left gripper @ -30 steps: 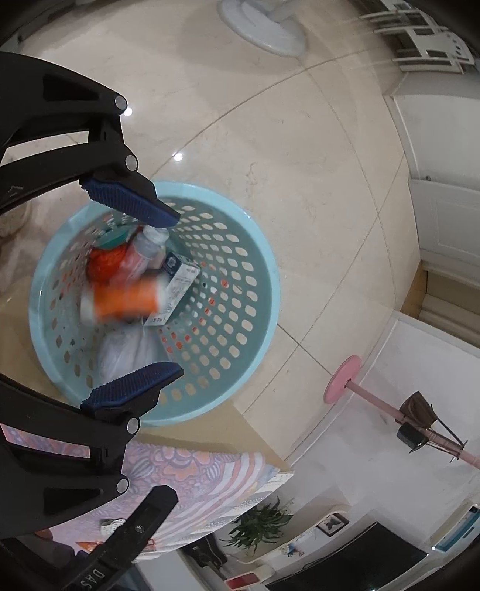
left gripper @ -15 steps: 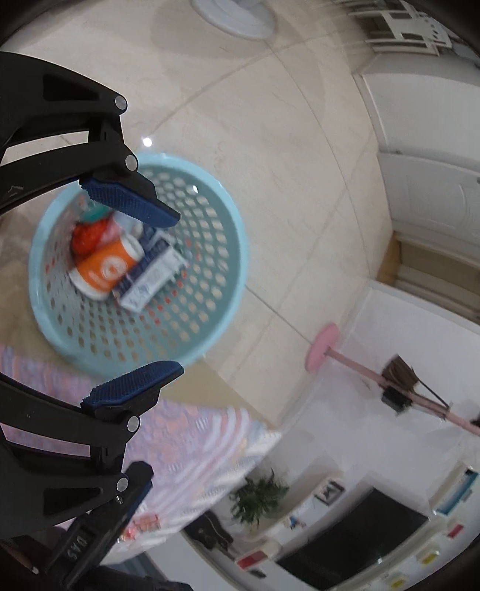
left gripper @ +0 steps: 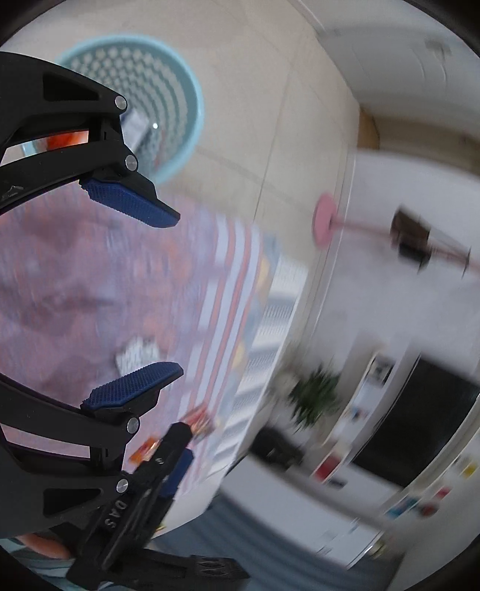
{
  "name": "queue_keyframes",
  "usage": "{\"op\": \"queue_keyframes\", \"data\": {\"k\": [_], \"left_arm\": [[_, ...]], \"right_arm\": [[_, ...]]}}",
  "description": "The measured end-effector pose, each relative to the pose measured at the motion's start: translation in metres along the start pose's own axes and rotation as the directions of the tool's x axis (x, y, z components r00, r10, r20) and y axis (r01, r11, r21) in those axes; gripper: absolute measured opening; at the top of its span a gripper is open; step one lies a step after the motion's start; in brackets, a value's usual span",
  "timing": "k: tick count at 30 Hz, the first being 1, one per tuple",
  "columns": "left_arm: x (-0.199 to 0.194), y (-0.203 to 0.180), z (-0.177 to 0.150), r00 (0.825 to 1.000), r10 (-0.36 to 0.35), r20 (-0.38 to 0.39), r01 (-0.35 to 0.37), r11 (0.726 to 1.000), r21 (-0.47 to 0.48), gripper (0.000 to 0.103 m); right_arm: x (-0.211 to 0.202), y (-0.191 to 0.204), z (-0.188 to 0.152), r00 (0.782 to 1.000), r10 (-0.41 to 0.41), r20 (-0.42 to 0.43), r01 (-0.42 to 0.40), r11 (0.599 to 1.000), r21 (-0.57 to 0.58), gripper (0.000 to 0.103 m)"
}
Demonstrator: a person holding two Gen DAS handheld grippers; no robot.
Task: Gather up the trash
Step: 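Grasp the heart-print napkin with the left tool while the right tool grasps the panda snack bag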
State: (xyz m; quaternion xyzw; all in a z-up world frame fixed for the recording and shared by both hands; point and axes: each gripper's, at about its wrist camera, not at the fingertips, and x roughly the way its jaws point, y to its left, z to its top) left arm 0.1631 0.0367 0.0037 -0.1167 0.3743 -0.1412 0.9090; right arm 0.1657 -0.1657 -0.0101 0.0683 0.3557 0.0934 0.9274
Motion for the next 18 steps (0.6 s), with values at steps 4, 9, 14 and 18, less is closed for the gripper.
{"op": "queue_keyframes", "data": {"k": [4, 9, 14, 18], "left_arm": [[0.052, -0.039, -0.002, 0.994, -0.052, -0.097, 0.061, 0.994, 0.091, 0.074], [0.11, -0.058, -0.017, 0.978, -0.04, -0.205, 0.074, 0.985, 0.158, 0.074], [0.142, -0.063, -0.034, 0.966, -0.038, -0.256, 0.084, 0.981, 0.174, 0.074], [0.158, -0.068, -0.041, 0.964, -0.031, -0.263, 0.085, 0.977, 0.194, 0.074]], "right_arm": [[-0.009, -0.06, -0.005, 0.994, -0.11, 0.005, 0.11, 0.993, 0.047, 0.064], [-0.017, -0.136, -0.019, 0.977, -0.214, -0.017, 0.214, 0.966, 0.148, 0.065], [-0.017, -0.184, -0.036, 0.959, -0.281, -0.03, 0.281, 0.936, 0.211, 0.072], [-0.006, -0.213, -0.05, 0.949, -0.312, -0.052, 0.315, 0.918, 0.24, 0.074]]}}
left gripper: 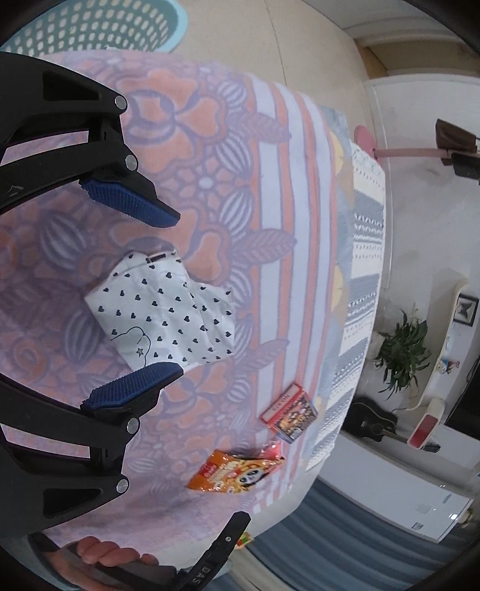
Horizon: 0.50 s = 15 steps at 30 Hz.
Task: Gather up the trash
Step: 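Grasp the heart-print napkin with the left tool while the right tool grasps the panda snack bag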
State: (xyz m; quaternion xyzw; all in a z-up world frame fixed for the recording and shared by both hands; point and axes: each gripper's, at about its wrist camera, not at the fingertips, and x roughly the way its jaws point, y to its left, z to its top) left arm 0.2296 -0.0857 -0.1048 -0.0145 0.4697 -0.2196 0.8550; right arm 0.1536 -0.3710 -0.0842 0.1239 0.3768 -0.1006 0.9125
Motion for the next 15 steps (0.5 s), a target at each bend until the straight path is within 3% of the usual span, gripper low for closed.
{"op": "queue_keyframes", "data": {"k": [5, 12, 13, 15], "left_arm": [[0.007, -0.014, -0.004, 0.998, 0.064, 0.015, -0.065, 0.995, 0.074, 0.074], [0.01, -0.031, -0.009, 0.99, 0.138, 0.029, -0.141, 0.976, 0.166, 0.049], [0.009, -0.032, -0.009, 0.989, 0.144, 0.033, -0.148, 0.974, 0.17, 0.047], [0.008, -0.031, -0.01, 0.989, 0.145, 0.039, -0.149, 0.974, 0.169, 0.035]], "right_arm": [[0.031, -0.017, -0.004, 0.998, -0.032, -0.053, 0.033, 0.999, 0.027, 0.076], [0.064, -0.014, -0.003, 0.987, -0.015, -0.159, 0.023, 0.999, 0.048, 0.078], [0.065, -0.01, -0.003, 0.987, -0.033, -0.158, 0.038, 0.999, 0.029, 0.075], [0.068, -0.005, -0.002, 0.987, -0.035, -0.159, 0.037, 0.999, 0.008, 0.061]]}}
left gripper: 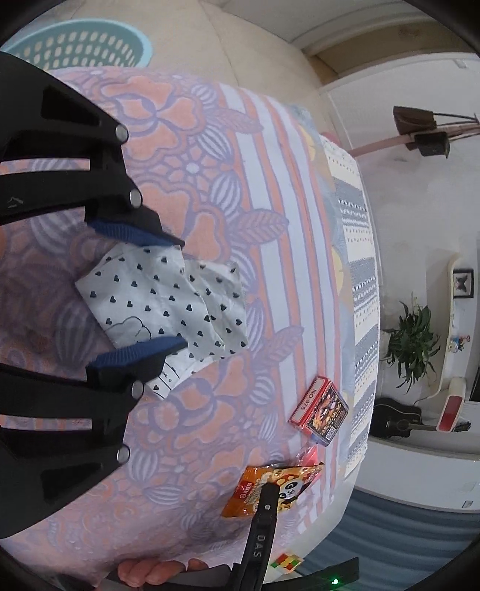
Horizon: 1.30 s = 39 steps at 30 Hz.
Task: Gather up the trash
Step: 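Grasp the heart-print napkin with the left tool while the right tool grasps the panda snack bag, then carry the napkin and snack bag over the blue basket and open both tools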
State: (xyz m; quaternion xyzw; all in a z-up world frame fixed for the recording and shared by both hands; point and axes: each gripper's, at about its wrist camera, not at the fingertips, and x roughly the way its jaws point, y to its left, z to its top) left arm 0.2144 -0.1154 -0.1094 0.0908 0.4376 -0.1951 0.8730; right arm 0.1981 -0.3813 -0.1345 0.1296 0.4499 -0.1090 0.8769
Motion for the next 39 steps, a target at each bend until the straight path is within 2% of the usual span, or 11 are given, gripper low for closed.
{"op": "queue_keyframes", "data": {"k": [1, 2, 3, 6, 9, 18, 27, 32, 39], "left_arm": [[-0.001, 0.0, 0.0, 1.0, -0.004, 0.002, 0.004, 1.0, -0.003, 0.031], [-0.002, 0.001, 0.0, 1.0, -0.012, 0.003, 0.012, 1.0, -0.006, 0.025], [-0.002, 0.002, 0.0, 1.0, -0.026, 0.003, 0.026, 1.0, -0.01, 0.021], [-0.004, 0.0, -0.001, 0.999, -0.039, 0.006, 0.039, 0.999, -0.007, 0.014], [-0.008, -0.002, -0.001, 0.998, -0.067, 0.017, 0.067, 0.998, -0.006, 0.009], [-0.035, -0.001, 0.001, 0.989, -0.125, 0.084, 0.128, 0.991, -0.031, 0.007], [-0.063, 0.014, 0.004, 0.978, -0.141, 0.152, 0.155, 0.984, -0.083, 0.007], [-0.084, 0.029, 0.005, 0.972, -0.132, 0.194, 0.155, 0.981, -0.113, 0.006], [-0.137, 0.065, -0.001, 0.961, -0.064, 0.271, 0.117, 0.975, -0.186, 0.007]], "right_arm": [[0.0, 0.002, 0.0, 1.0, -0.011, 0.002, 0.011, 1.0, -0.007, 0.058], [0.0, 0.003, 0.001, 1.0, -0.021, 0.005, 0.021, 1.0, -0.015, 0.05], [0.0, 0.004, 0.001, 1.0, -0.017, 0.008, 0.017, 1.0, -0.016, 0.037], [-0.002, 0.0, 0.0, 1.0, 0.016, 0.013, -0.016, 1.0, -0.003, 0.018], [-0.006, -0.006, -0.001, 0.998, 0.063, 0.017, -0.063, 0.998, 0.026, 0.009], [-0.027, -0.006, -0.003, 0.99, 0.111, 0.088, -0.114, 0.993, 0.028, 0.004], [-0.069, 0.029, -0.001, 0.978, 0.115, 0.171, -0.1, 0.991, -0.093, 0.001], [-0.099, 0.056, 0.005, 0.962, 0.159, 0.221, -0.125, 0.979, -0.161, 0.001], [-0.135, 0.109, 0.011, 0.926, 0.274, 0.26, -0.211, 0.946, -0.246, 0.001]]}}
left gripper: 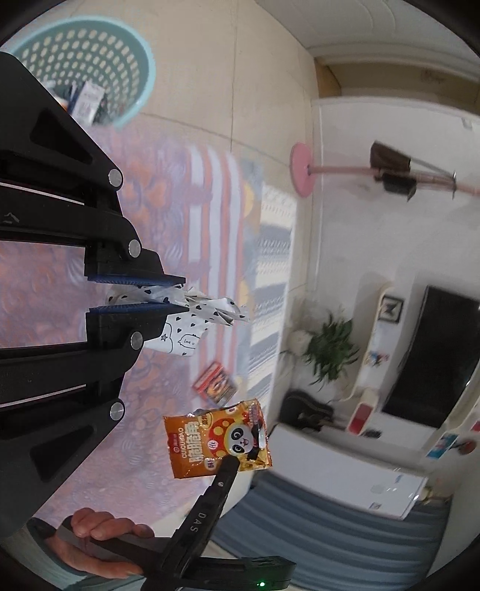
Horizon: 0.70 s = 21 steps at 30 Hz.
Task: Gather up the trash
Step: 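Carry the napkin and snack bag over the blue basket and open both tools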
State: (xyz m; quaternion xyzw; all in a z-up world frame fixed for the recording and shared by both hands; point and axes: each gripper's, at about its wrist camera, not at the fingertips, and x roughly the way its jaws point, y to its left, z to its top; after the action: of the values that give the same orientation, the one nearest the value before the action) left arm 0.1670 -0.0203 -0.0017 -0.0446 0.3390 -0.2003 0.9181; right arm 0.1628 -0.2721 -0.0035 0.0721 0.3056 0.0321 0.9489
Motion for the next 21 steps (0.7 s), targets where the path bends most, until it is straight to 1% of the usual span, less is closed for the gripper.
{"op": "queue_keyframes", "data": {"k": [5, 9, 12, 15, 18, 21], "left_arm": [[-0.042, 0.039, -0.002, 0.996, 0.084, 0.037, -0.08, 0.993, -0.089, 0.007], [-0.08, 0.074, -0.008, 0.982, 0.174, 0.068, -0.16, 0.972, -0.173, 0.007], [-0.108, 0.106, -0.018, 0.964, 0.255, 0.079, -0.229, 0.941, -0.249, 0.007], [-0.126, 0.133, -0.029, 0.952, 0.296, 0.078, -0.256, 0.91, -0.325, 0.007], [-0.145, 0.164, -0.046, 0.934, 0.35, 0.071, -0.293, 0.865, -0.406, 0.007], [-0.155, 0.187, -0.055, 0.919, 0.39, 0.06, -0.322, 0.829, -0.457, 0.007]], "right_arm": [[-0.003, 0.052, 0.008, 0.996, 0.092, 0.017, -0.091, 0.995, -0.045, 0.001], [0.001, 0.096, 0.011, 0.986, 0.165, 0.008, -0.164, 0.983, -0.082, 0.001], [0.006, 0.134, 0.01, 0.974, 0.226, -0.007, -0.226, 0.967, -0.115, 0.001], [0.008, 0.165, 0.007, 0.964, 0.267, -0.016, -0.267, 0.953, -0.143, 0.001], [0.012, 0.201, 0.004, 0.949, 0.314, -0.034, -0.315, 0.933, -0.173, 0.001], [0.019, 0.238, -0.004, 0.931, 0.359, -0.064, -0.364, 0.908, -0.205, 0.001]]}}
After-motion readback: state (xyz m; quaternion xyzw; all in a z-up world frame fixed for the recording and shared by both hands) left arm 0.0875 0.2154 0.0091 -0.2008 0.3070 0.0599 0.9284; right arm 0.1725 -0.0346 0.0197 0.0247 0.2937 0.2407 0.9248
